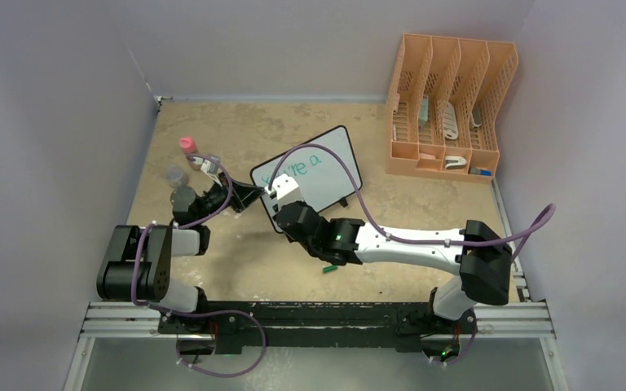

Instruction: Write a sentence on the whiteboard

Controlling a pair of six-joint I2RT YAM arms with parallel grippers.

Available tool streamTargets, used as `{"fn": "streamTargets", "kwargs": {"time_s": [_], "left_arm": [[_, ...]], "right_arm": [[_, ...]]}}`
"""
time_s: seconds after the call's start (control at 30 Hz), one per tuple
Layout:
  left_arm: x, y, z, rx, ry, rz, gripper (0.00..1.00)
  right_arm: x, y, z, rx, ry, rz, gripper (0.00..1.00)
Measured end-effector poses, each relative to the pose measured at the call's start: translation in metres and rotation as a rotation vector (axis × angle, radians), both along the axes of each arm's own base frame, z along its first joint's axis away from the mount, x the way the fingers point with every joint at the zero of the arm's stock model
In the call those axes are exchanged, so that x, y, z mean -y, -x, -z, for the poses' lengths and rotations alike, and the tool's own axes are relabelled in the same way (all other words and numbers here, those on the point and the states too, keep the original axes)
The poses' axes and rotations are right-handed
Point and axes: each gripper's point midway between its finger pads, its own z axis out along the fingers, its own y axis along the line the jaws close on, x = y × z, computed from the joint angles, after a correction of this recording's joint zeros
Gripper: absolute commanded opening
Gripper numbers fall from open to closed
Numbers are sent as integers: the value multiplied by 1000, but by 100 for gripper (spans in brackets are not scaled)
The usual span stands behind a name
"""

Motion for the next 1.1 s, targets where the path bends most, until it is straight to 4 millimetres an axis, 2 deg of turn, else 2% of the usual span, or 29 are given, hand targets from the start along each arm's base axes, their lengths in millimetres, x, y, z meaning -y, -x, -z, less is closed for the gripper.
{"fn": "streamTargets", "kwargs": {"time_s": [1.1], "left_arm": [[0, 0, 0, -2, -1, 0, 0]], "right_arm": [[-9, -3, 8, -8, 20, -3, 0]]}}
